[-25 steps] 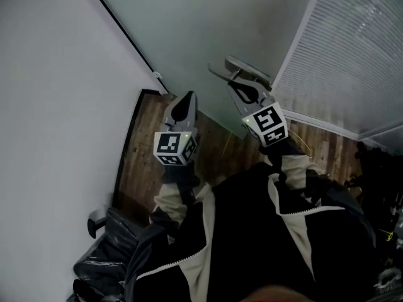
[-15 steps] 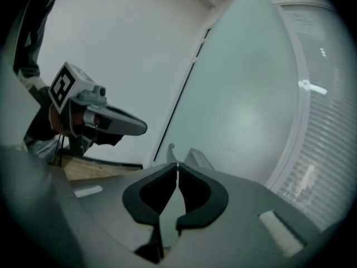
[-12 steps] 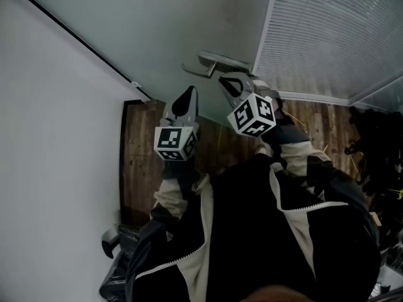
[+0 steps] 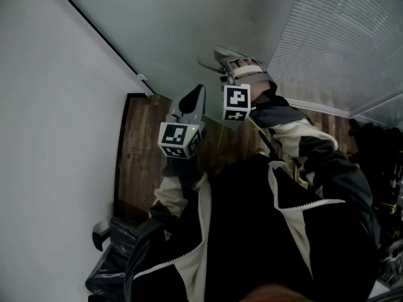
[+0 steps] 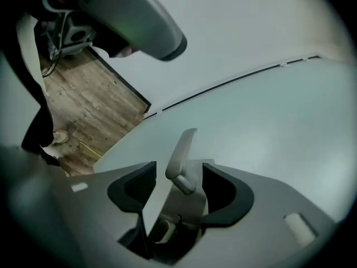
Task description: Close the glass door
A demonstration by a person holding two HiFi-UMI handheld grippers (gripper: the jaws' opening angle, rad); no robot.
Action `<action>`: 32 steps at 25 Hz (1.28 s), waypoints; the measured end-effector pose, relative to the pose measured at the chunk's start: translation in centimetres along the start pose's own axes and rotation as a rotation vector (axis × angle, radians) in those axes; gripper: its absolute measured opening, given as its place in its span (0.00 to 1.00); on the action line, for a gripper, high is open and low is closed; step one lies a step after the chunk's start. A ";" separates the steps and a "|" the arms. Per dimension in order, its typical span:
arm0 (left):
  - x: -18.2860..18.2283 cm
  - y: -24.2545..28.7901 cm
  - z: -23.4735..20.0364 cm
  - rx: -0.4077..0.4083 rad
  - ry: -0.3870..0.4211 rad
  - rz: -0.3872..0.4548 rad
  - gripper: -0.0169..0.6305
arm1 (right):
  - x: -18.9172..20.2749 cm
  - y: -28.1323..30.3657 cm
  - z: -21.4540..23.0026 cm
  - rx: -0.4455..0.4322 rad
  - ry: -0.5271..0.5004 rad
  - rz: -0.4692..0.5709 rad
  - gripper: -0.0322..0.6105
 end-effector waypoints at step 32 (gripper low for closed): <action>0.6 -0.5 1.5 0.047 -0.065 -0.036 0.04 | 11.0 10.5 8.7 0.127 -0.078 -0.248 0.26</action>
Point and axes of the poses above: the fingertips, and each gripper's own axes: y forward along the fingers, z to its right, x out of its underside, the point moved 1 cm from there along -y, backward along the fingers, and after that the axes turned 7 degrees about -x, right-handed, at the moved point
